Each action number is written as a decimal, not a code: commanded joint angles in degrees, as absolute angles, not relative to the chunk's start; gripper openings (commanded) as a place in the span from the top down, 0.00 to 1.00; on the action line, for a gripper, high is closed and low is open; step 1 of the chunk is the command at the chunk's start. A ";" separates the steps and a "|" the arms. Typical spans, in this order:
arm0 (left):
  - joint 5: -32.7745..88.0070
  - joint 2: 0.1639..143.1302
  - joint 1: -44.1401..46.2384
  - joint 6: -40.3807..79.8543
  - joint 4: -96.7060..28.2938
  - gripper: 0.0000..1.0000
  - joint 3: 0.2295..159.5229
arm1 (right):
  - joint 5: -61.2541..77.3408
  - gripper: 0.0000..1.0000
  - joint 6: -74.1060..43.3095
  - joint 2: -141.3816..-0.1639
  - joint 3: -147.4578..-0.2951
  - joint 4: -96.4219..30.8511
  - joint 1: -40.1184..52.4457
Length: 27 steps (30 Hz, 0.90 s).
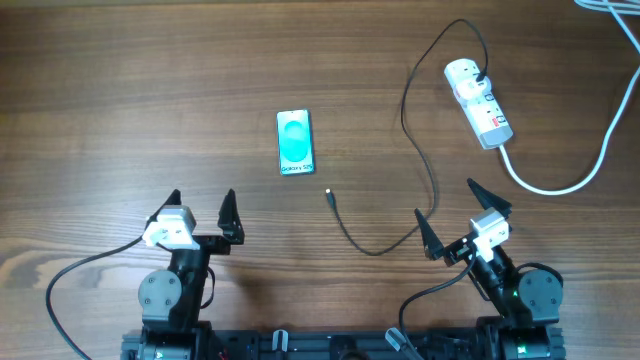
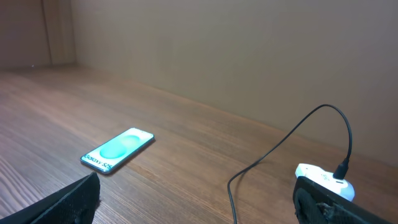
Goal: Plug charger to phone and switch on socket
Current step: 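Move the left gripper forward over the Galaxy S25 phone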
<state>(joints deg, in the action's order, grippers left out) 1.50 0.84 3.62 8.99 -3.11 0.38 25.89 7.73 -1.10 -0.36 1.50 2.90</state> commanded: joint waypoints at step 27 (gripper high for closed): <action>9.85 78.81 3.27 10.72 -83.02 0.00 105.38 | 25.98 0.00 7.46 -0.91 -0.30 1.83 2.68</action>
